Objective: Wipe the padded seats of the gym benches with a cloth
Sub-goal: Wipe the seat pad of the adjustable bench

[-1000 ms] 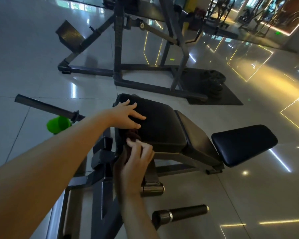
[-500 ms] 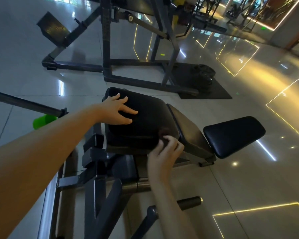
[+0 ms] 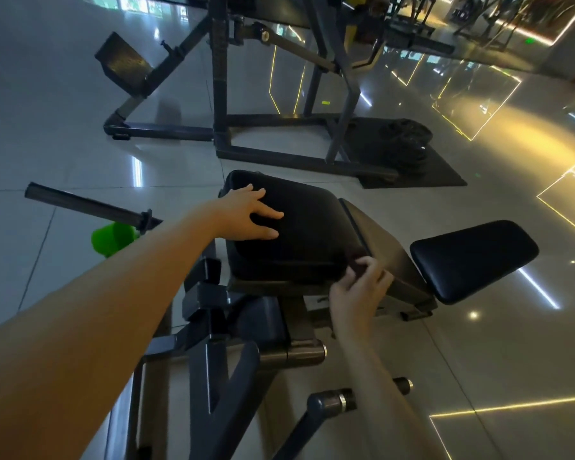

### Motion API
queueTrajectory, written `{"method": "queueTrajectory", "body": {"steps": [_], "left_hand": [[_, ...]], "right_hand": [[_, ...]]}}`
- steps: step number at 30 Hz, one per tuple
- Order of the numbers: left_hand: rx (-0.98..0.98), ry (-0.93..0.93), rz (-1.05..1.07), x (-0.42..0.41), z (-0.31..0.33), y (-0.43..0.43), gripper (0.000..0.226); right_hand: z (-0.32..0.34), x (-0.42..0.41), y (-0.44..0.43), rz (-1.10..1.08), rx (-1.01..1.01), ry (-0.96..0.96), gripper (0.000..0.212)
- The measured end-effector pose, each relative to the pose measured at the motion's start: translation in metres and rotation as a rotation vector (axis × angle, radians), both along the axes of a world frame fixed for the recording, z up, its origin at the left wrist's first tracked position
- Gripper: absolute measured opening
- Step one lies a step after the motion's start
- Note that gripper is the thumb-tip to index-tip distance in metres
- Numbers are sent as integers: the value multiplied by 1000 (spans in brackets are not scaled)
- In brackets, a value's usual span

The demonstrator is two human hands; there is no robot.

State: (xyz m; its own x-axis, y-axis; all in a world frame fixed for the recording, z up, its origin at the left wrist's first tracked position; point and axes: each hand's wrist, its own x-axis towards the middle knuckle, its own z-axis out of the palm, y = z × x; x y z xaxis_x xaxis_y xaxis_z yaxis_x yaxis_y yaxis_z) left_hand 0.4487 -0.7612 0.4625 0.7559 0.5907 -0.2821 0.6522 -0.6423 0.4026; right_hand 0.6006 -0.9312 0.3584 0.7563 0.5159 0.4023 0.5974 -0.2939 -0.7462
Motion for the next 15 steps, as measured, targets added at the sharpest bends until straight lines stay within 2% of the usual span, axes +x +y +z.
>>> {"method": "queueTrajectory", "body": {"steps": [2, 4, 7, 9, 11, 13, 15], "left_hand": [[-1, -5, -2, -1, 1, 1, 53], [-2, -3, -4, -1, 0, 2, 52], [-16, 37, -21, 1, 3, 4, 52], [-34, 66, -31, 1, 6, 6, 53], [-40, 78, -52, 2, 8, 7, 53], [-42, 87, -75, 1, 7, 10, 52], [-43, 82, -94, -2, 5, 17, 51]], "right_hand": [[4, -8, 4, -5, -20, -23, 25], [9, -46, 11, 85, 13, -130, 25], [7, -118, 22, 313, -30, -252, 37], [4, -154, 29, 540, -84, -324, 37], [3, -163, 28, 661, -131, -484, 35], [12, -146, 22, 662, -106, -448, 31], [20, -114, 13, 541, -76, -491, 29]]}}
